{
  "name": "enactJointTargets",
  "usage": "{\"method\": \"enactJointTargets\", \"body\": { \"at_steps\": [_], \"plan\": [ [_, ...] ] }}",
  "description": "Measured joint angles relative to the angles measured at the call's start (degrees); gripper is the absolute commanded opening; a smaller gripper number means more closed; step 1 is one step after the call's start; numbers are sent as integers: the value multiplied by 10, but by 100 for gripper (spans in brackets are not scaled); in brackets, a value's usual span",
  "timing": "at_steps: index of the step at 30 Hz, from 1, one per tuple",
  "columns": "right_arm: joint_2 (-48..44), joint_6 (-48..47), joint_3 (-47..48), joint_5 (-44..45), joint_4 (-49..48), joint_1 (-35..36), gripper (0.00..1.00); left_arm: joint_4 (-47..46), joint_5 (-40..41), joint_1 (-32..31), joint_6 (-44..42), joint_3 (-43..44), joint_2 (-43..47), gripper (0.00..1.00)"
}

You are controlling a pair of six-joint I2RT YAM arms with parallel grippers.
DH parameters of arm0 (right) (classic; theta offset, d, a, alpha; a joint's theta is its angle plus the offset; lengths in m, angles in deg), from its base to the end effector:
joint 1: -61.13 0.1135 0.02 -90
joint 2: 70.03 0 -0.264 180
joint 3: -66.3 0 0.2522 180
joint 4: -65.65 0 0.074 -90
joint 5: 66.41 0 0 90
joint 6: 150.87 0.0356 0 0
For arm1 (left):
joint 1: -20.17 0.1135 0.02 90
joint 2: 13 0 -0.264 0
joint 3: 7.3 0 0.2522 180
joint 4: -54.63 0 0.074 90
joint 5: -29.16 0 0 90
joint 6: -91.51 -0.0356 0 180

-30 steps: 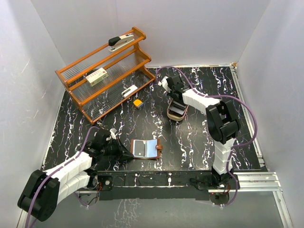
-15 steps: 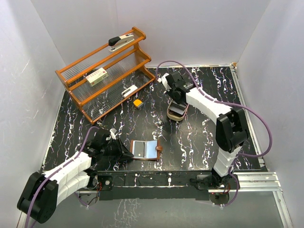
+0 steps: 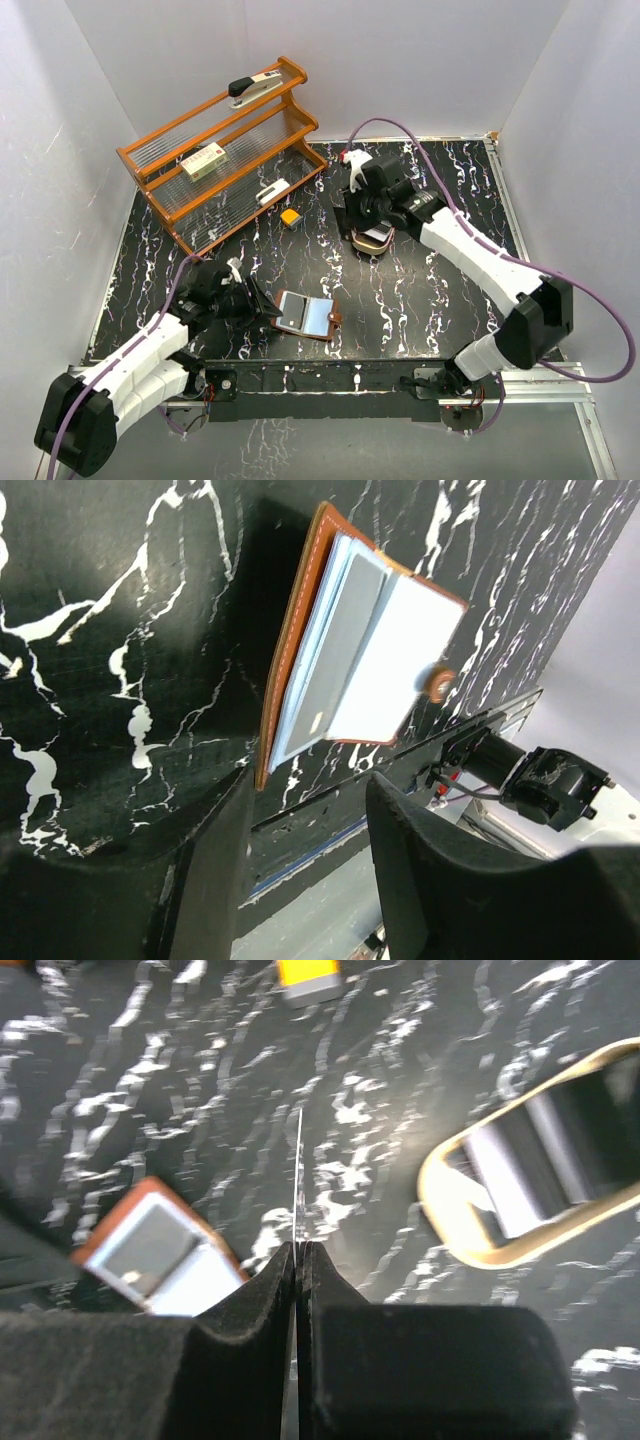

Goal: Put the credit cards into the card holder
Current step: Pick up the credit card from the storage box.

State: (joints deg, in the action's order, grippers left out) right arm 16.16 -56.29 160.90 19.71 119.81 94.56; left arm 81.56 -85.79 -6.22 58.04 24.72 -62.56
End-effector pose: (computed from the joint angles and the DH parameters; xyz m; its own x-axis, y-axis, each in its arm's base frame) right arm 0.2727 0.1829 0.3354 -0.6429 -0.3290 -0.6917 -0.5394 0.8356 0.1040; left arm 0.1412 -0.0868 0.1640 -0.9072 -0.3942 -0.1471 -0.1525 0.6339 -0.7583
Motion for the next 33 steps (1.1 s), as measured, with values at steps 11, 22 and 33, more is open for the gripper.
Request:
{"method": "enactJointTargets", "body": {
  "at_steps": [11, 22, 33],
  "plan": [
    [-100, 239, -206, -151, -168, 59, 0, 115, 76, 0, -20, 135, 12, 56],
    [-108, 406, -365, -192, -349, 87, 0, 11, 21, 0, -19, 111, 14, 57],
    [-138, 421, -386, -273, -423, 90, 0, -131, -66, 0, 26, 82, 21, 49]
  ]
}}
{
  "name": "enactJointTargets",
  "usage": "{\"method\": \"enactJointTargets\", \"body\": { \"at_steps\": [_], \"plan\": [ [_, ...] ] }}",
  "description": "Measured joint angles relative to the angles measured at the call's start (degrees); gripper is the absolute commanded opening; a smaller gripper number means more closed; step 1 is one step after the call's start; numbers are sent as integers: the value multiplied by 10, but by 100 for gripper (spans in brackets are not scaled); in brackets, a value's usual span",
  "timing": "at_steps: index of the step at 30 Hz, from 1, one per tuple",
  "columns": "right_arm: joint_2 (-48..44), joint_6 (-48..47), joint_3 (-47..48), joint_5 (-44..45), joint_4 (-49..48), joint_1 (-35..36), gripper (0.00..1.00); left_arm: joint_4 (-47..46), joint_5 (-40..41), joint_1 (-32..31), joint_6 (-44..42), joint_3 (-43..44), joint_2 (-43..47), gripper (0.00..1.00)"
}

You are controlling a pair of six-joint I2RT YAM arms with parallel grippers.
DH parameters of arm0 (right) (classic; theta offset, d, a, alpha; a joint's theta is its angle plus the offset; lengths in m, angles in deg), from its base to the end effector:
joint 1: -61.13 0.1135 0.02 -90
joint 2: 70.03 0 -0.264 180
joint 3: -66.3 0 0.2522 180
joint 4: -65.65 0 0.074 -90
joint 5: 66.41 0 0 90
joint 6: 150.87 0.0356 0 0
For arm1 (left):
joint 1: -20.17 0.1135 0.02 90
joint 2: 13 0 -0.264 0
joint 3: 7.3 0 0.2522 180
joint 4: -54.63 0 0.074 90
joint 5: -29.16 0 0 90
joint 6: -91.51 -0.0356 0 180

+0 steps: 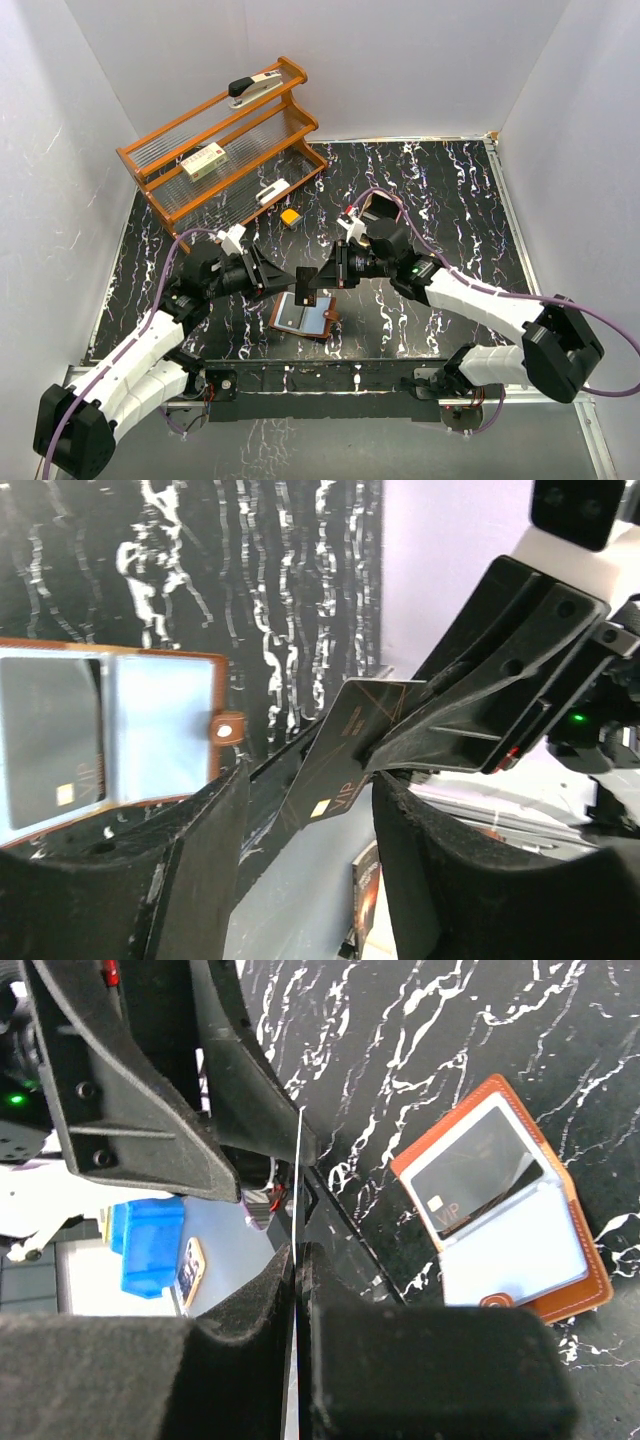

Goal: Put the credit cards into the card holder
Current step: Pick up the credit card from the storage box.

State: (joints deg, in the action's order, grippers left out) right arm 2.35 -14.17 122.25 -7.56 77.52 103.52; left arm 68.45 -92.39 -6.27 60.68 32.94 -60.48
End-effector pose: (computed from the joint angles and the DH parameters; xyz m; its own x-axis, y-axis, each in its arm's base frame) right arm 0.1899 0.1983 0.2443 -0.9049 0.0173 -0.4254 -0.3716 0.4555 0.8090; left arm 0.1611 -0.1009 0.2388 -0.8662 -0.3865 -0.3168 0.1422 0.4170 -0.8977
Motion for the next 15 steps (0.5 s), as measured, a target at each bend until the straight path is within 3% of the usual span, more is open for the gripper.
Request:
{"method": "enactJointTargets", "body": {
  "at_steps": [11, 15],
  "plan": [
    [-49, 14, -18, -30, -19, 0, 0, -114, -51, 0, 68, -30, 11, 48],
    [-49, 24, -21, -38, -31, 0, 1, -147, -62, 0, 88, -34, 4, 34]
  ]
}}
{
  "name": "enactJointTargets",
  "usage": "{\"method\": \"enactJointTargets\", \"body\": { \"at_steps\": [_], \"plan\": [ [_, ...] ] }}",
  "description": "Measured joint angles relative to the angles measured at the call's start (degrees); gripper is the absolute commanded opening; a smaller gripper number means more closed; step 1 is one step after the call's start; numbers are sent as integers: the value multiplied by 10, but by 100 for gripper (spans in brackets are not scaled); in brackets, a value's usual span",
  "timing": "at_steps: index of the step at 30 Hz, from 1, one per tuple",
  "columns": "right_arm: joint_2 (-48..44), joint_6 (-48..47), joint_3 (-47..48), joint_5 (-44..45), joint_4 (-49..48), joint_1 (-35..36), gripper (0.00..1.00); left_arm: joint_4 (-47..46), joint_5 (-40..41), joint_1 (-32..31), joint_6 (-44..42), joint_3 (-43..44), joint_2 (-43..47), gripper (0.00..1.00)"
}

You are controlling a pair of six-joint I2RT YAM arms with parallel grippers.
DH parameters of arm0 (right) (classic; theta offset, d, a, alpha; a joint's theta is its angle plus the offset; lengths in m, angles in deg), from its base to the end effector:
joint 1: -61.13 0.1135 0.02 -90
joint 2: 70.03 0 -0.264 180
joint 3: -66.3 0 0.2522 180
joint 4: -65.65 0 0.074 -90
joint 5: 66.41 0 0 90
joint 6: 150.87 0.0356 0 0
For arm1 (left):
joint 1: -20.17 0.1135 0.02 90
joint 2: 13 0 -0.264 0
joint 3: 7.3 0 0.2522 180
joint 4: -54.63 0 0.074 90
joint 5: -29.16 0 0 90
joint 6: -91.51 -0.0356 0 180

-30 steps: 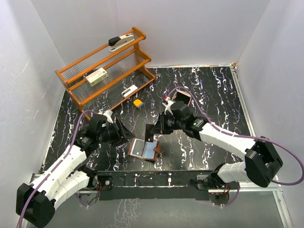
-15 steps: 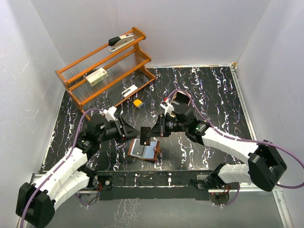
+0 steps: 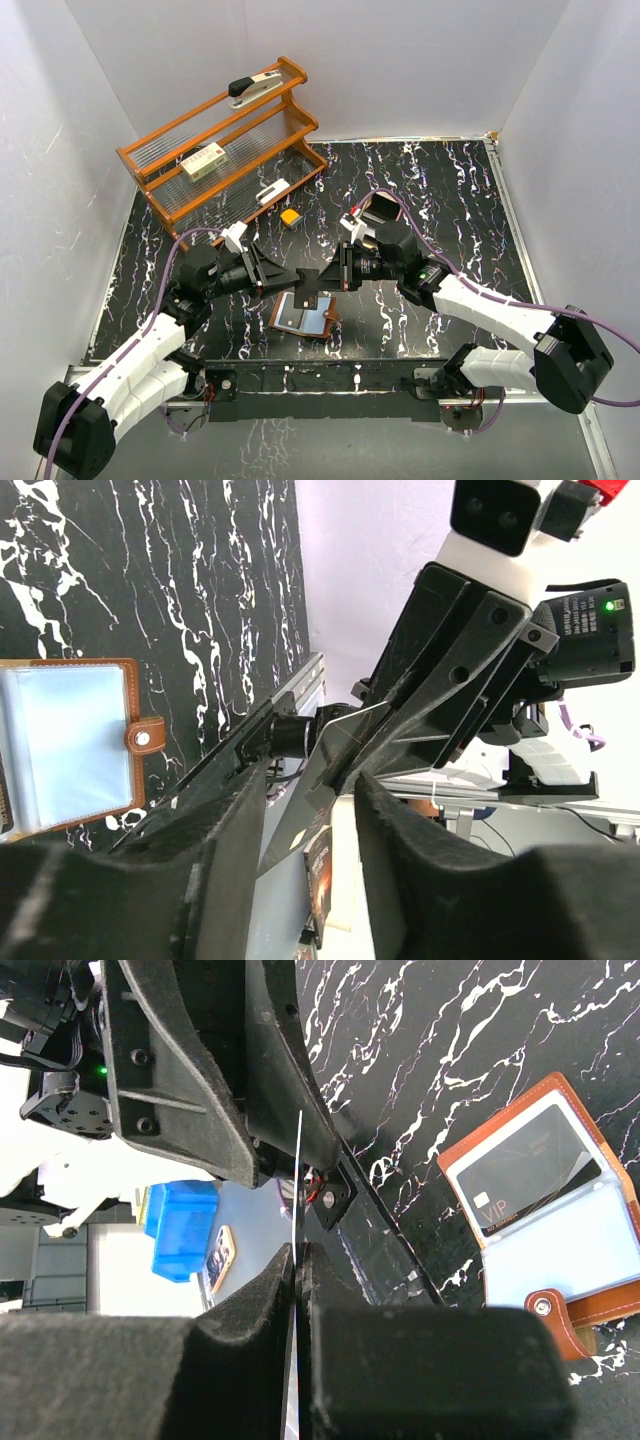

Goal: Put the credit cards into the card holder
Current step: Pick up the credit card from the storage box.

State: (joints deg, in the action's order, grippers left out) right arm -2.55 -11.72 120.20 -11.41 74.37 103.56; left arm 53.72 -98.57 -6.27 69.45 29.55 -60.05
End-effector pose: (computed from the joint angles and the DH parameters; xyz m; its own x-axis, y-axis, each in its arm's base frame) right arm 0.1777 0.1901 0.2590 -0.8975 0.0191 -0.4405 -0.4058 0.3549 0.8422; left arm 0.1597 -0.1037 0.2456 -0.8818 -0.3801 -0.2791 0.2014 0.2316 -0.9517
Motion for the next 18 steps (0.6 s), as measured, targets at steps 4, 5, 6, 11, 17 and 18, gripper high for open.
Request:
{"method": "enactJointTargets", "body": {
  "at_steps": [4, 5, 6, 11, 17, 18],
  "plan": [
    [0, 7, -9, -6, -9, 0, 2, -29, -8, 0, 22, -8, -5, 17],
    [0, 8, -10, -7, -11, 0, 3, -32, -8, 0, 24, -8, -6, 13],
    [0, 8, -12, -9, -14, 0, 3, -34, -8, 0, 25, -8, -6, 9],
    [0, 12, -17, -13, -22, -1, 3, -33, -5, 1, 27, -10, -5, 3],
    [-1, 24, -30, -19, -43, -1, 1, -70, -12, 1, 40, -25, -5, 15],
    [-3, 27, -32, -22, -47, -1, 1, -84, -14, 1, 46, -29, -5, 17]
  ]
}}
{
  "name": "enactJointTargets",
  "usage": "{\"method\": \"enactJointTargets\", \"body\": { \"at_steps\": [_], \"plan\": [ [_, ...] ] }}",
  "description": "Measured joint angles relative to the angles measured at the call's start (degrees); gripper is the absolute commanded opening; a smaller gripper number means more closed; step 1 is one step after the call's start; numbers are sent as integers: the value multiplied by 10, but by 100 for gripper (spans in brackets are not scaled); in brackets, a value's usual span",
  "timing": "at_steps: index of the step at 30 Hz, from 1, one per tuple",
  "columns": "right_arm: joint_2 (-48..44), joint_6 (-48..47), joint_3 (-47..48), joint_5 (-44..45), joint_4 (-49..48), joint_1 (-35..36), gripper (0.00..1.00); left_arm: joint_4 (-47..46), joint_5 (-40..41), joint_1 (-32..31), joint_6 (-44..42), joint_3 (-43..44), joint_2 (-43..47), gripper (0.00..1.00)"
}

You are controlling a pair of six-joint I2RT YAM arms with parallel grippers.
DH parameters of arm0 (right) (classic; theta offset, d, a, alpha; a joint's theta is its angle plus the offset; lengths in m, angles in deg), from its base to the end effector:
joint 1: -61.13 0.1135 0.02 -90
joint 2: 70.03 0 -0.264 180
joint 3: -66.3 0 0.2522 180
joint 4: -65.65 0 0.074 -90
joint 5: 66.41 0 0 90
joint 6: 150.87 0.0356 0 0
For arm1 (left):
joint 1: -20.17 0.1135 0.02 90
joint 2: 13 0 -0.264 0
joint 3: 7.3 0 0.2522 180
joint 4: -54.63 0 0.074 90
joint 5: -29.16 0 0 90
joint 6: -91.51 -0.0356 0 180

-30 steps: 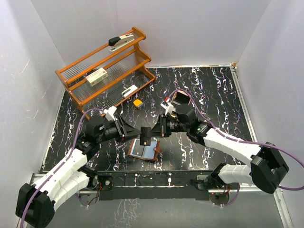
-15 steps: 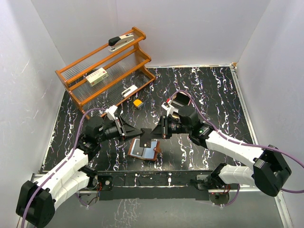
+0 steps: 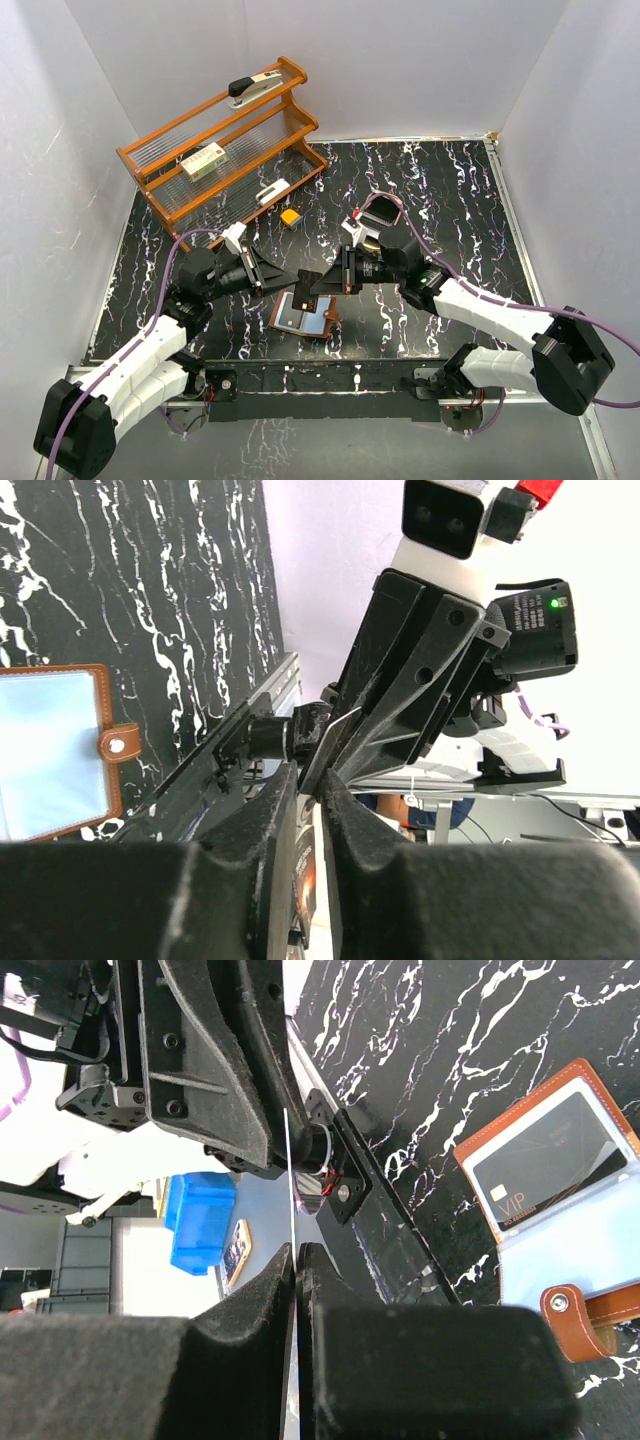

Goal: Put the credit cards into the card holder
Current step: Pick up the credit card from the storage box.

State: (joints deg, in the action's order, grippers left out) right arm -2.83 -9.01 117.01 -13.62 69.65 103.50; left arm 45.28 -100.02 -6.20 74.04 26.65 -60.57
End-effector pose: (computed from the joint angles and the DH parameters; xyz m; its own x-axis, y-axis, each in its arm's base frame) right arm 0.1742 0.1880 0.2495 -0.9110 0.0168 -0.4120 -0.3865 0.3132 0.8675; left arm 0.1587 -0.1038 0.2414 -0.8869 -0.3856 -0.2545 0.2092 0.1560 -0.9653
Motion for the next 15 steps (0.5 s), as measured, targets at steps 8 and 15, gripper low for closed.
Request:
{"method": "enactJointTargets", "body": {
  "at_steps": [8, 15],
  "plan": [
    [-9, 13, -4, -10, -23, 0, 0, -46, -8, 0, 15, -6, 8, 34],
    [-10, 29, -12, -20, -49, 1, 0, -53, -29, -1, 4, -6, 17, 45]
  ]
}}
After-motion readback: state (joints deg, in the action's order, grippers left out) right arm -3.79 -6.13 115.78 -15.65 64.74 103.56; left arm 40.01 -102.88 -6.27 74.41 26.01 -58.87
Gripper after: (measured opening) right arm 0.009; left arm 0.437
